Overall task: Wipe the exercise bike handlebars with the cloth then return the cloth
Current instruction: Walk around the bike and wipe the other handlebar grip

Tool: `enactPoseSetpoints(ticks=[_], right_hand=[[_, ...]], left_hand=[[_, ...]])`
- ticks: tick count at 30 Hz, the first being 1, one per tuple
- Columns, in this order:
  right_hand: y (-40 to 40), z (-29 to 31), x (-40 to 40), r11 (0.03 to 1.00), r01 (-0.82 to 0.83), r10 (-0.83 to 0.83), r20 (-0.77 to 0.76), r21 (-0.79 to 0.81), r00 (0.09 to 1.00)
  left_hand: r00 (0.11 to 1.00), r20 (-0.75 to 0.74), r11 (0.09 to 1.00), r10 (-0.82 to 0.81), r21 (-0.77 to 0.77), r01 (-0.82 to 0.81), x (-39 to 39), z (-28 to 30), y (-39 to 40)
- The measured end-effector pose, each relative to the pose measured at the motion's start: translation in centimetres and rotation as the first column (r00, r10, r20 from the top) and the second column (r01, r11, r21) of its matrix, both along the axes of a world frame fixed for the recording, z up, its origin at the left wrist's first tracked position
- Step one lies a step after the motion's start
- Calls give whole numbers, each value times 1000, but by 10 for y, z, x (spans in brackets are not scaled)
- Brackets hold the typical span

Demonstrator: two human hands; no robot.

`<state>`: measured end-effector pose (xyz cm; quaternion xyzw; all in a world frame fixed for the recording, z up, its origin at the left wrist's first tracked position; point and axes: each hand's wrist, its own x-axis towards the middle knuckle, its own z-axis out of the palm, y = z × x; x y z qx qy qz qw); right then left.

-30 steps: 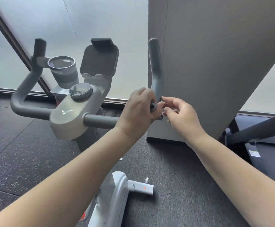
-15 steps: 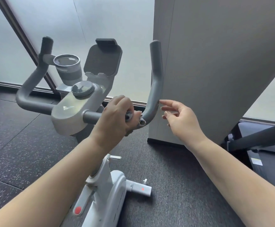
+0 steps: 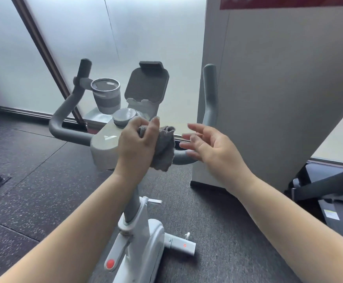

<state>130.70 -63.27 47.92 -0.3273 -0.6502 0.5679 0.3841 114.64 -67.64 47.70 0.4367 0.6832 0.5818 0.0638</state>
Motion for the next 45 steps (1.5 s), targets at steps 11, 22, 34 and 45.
enactPoseSetpoints(ticks=[11, 22, 34, 45], right_hand=[[-25, -5, -48, 903, -198, 66, -332, -381, 941], [-58, -47, -54, 817, -306, 181, -286, -488, 941], [-37, -97, -117, 609, -210, -122, -352, -765, 928], [-40, -96, -147, 746, -114, -273, -458, -656, 846]], left_hand=[[937, -208, 937, -279, 155, 313, 0, -20, -26], [975, 68, 969, -211, 149, 199, -71, -13, -42], [967, -222, 992, -124, -44, 117, -93, -22, -46], [962, -243, 990, -127, -92, 107, -86, -29, -48]])
